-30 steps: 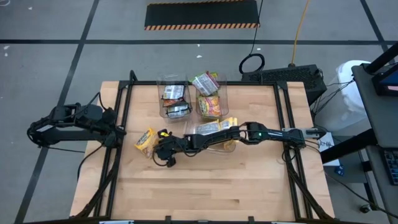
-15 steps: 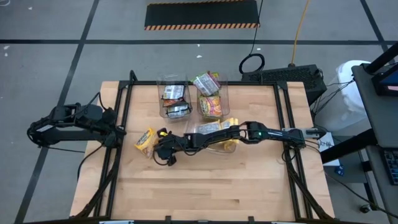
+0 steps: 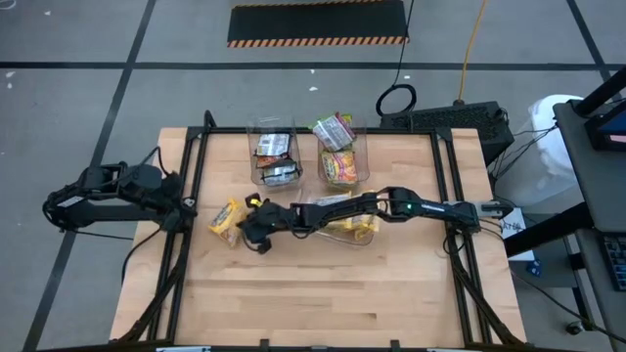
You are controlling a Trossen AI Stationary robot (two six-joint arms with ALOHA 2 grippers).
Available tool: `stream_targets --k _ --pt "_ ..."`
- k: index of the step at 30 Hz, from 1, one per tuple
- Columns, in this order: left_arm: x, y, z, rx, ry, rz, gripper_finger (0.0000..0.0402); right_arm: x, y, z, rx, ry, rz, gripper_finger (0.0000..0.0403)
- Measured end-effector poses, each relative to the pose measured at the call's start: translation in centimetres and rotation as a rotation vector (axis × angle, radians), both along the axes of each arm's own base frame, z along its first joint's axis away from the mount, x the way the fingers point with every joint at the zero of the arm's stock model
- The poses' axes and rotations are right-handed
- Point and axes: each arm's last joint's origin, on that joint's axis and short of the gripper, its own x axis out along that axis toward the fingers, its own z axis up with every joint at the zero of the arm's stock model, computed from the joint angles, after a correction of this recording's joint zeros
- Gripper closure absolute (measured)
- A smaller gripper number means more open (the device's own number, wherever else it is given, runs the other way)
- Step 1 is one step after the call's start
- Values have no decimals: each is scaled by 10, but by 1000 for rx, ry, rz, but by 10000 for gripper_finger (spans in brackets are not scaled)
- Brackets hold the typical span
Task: Sort Maruchan noodles
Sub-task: Put the yellow noodle pack into the bottom transparent bin
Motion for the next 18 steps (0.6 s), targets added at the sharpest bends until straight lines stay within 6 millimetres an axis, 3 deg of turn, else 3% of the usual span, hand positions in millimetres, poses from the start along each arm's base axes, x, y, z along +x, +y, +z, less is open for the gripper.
stream_targets --k 7,14,18 --pt "-6 -2 -6 -12 83 -71 376 -7 11 69 21 -167 18 402" --pt "-1 -2 -11 -19 95 -67 376 -24 10 137 30 -283 17 402" --pt "3 -1 -20 -50 135 -56 376 -34 9 164 32 -317 15 403"
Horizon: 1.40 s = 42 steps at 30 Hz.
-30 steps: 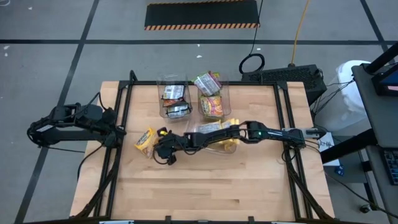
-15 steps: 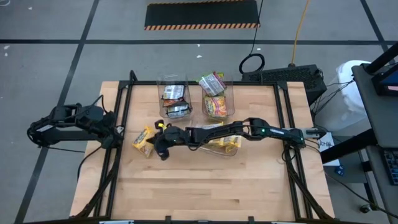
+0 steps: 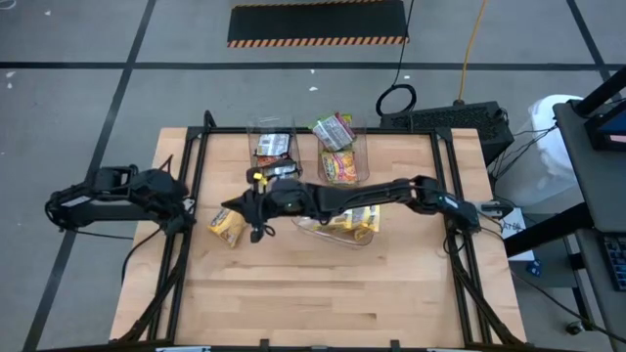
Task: Sort Maruchan noodles
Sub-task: Put the yellow noodle pack into the bottom transparent bin
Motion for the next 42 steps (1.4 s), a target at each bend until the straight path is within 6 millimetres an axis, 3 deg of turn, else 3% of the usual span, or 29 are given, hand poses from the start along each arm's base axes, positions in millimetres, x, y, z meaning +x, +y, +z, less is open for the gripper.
stream_targets --k 6,15,27,34,42 --pt "4 1 2 -11 15 14 376 -14 2 29 2 -23 5 403" --pt "21 2 1 -25 111 30 375 -17 6 30 -1 11 9 403" --pt "78 8 -2 -172 206 228 375 -26 19 44 -2 15 22 403" --pt "104 13 -17 -150 378 355 376 -31 25 48 -5 31 25 403" --pt "125 17 -37 -98 540 384 376 -37 33 57 -5 24 44 403"
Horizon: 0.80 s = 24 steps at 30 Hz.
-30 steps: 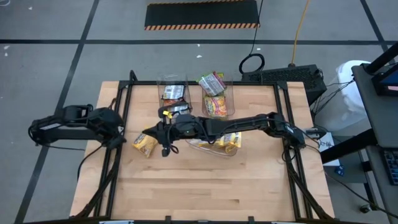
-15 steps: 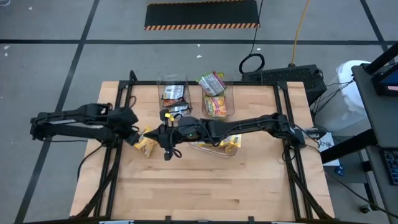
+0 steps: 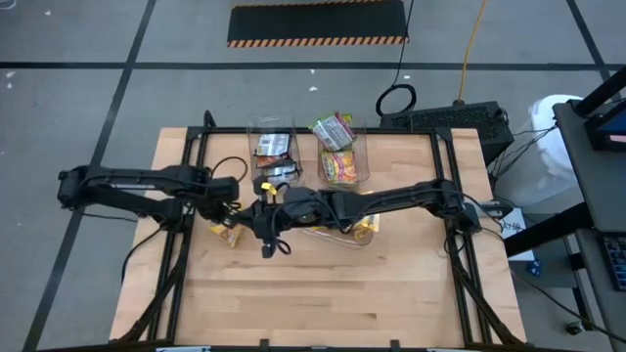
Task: Sort Maruchan noodles
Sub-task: Put the yellow noodle pack into the bottom transparent bin
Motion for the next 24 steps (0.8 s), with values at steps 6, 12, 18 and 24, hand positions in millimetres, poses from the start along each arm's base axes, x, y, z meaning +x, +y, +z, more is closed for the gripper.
stream_targets --k 6,12,18,24 --pt "11 3 -12 34 83 3 376 -8 5 10 0 -1 13 403" --pt "24 4 -24 50 121 -20 376 -12 8 14 -1 9 18 403" --pt "33 5 -38 42 198 -38 376 -13 10 17 -1 5 22 403" --pt "31 5 -57 38 256 -55 376 -14 12 15 -2 14 26 403"
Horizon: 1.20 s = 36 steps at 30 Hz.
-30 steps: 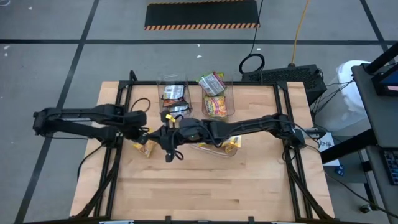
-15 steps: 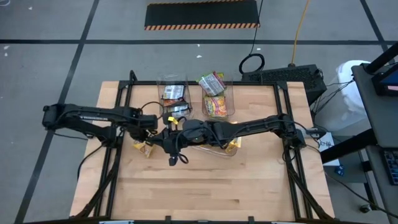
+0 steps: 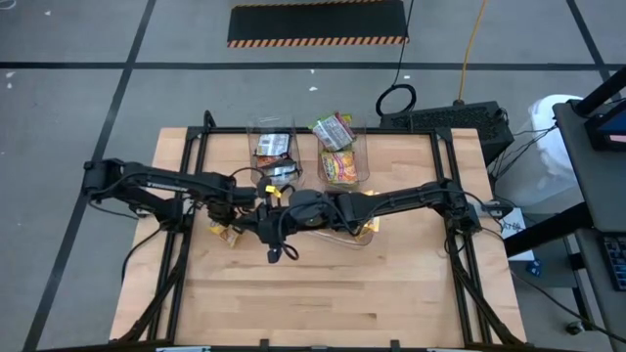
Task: Sort Maruchan noodles
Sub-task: Put the yellow noodle pack into the bottom transparent bin
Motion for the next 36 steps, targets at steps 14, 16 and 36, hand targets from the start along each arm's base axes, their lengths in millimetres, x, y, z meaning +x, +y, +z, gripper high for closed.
stream_targets --k 14,16,36 --pt "7 -27 -4 -187 -109 -96 376 -3 -1 3 -5 15 0 403" --pt "11 -34 -4 -216 -148 -111 376 -7 -1 8 -4 8 -2 403" --pt "22 -88 14 -284 -434 -160 376 -25 -4 22 42 90 -9 403"
